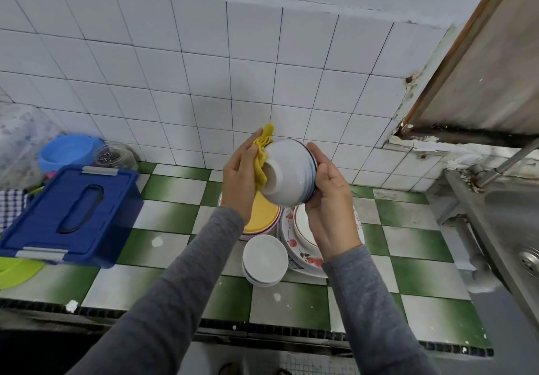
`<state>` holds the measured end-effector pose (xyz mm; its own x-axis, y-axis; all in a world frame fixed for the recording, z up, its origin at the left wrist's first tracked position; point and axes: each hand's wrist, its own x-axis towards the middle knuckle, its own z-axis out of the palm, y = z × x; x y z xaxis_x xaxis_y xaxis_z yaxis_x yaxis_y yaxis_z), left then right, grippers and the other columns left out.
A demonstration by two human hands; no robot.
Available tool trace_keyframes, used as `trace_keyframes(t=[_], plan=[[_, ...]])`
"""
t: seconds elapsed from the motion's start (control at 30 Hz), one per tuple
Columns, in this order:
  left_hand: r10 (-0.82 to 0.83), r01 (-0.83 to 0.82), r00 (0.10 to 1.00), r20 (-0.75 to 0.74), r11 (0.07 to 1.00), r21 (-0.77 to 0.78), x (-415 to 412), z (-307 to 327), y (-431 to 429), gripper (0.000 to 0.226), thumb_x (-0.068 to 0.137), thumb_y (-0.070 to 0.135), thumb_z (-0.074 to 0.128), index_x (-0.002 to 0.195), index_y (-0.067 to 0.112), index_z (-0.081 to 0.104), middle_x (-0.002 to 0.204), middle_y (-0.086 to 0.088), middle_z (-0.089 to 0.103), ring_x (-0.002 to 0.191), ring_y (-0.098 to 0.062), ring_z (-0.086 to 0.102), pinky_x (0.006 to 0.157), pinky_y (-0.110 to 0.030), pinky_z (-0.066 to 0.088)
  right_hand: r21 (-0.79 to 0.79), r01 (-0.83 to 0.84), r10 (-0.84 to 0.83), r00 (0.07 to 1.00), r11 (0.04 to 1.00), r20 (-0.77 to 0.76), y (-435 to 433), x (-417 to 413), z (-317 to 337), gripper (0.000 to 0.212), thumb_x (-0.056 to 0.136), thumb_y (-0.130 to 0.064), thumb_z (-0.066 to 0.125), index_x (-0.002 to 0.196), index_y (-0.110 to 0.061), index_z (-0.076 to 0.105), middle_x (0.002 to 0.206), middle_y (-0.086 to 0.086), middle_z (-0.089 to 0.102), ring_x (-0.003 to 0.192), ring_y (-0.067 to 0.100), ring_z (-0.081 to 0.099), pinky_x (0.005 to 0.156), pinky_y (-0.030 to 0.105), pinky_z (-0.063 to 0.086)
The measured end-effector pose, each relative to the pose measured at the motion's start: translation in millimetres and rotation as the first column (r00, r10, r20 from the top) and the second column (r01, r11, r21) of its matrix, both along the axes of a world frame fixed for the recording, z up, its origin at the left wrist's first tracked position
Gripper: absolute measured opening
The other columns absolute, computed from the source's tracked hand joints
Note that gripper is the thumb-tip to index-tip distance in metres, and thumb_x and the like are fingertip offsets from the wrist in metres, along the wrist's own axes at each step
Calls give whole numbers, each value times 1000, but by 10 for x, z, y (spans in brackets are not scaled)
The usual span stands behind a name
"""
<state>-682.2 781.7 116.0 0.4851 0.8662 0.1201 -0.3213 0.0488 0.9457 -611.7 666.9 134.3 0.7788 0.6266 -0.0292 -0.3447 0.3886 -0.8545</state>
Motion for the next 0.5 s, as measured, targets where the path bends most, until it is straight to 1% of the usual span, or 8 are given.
trace_keyframes(t=[0.07,0.13,0.17,0.23,0.3,0.4,0.43,0.5], plan=[[27,-26,999,20,999,-26,30,5,-22,34,105,15,40,129,21,63,130,8,66,120,-4,59,102,-25,48,42,15,-10,994,999,-110,24,-8,1,30,106,-15,37,122,-17,62,137,7,61,118,20,59,103,38,49],[76,-75,996,48,997,-20,66,-23,-62,35,107,16,35,132,22,59,128,13,64,117,5,58,96,-17,47,108,24,1,976,994,-219,60,-26,21,29,104,-18,38,123,-20,60,137,8,60,118,22,59,102,43,49],[106,-106,992,62,994,-11,88,-55,-91,36,108,17,33,136,21,56,130,15,61,117,7,56,95,-15,46,150,33,8,964,988,-265,80,-43,40,29,102,-20,40,124,-20,58,133,6,61,116,21,61,99,42,52],[169,-172,981,95,985,32,130,-143,-169,40,109,23,30,145,17,45,140,11,53,126,6,50,103,-17,42,216,70,11,936,974,-352,128,-84,98,32,102,-18,42,130,-17,55,126,4,64,106,16,66,90,36,58],[214,-226,968,129,970,88,162,-236,-252,45,105,27,27,149,19,34,151,5,41,137,2,41,110,-18,36,233,104,1,912,967,-411,183,-128,157,36,106,-16,40,140,-12,50,122,4,65,102,14,68,90,34,58],[256,-284,958,130,915,285,198,-325,-291,45,105,21,24,150,17,24,154,11,31,142,-1,32,112,-19,30,196,107,-23,922,975,-387,245,-170,210,40,105,-17,42,145,-13,46,128,4,63,114,18,64,105,43,50],[270,-298,955,127,885,358,203,-337,-275,45,105,20,25,150,14,23,154,11,29,143,-2,31,114,-20,29,178,105,-33,929,978,-369,258,-180,220,38,105,-17,43,143,-16,47,129,4,62,117,19,63,107,45,48],[300,-318,947,119,811,491,201,-342,-217,48,106,23,25,151,8,22,155,3,27,145,-5,28,116,-23,26,155,112,-51,934,981,-353,273,-192,242,31,105,-17,45,135,-21,51,129,3,62,116,19,63,104,44,51]])
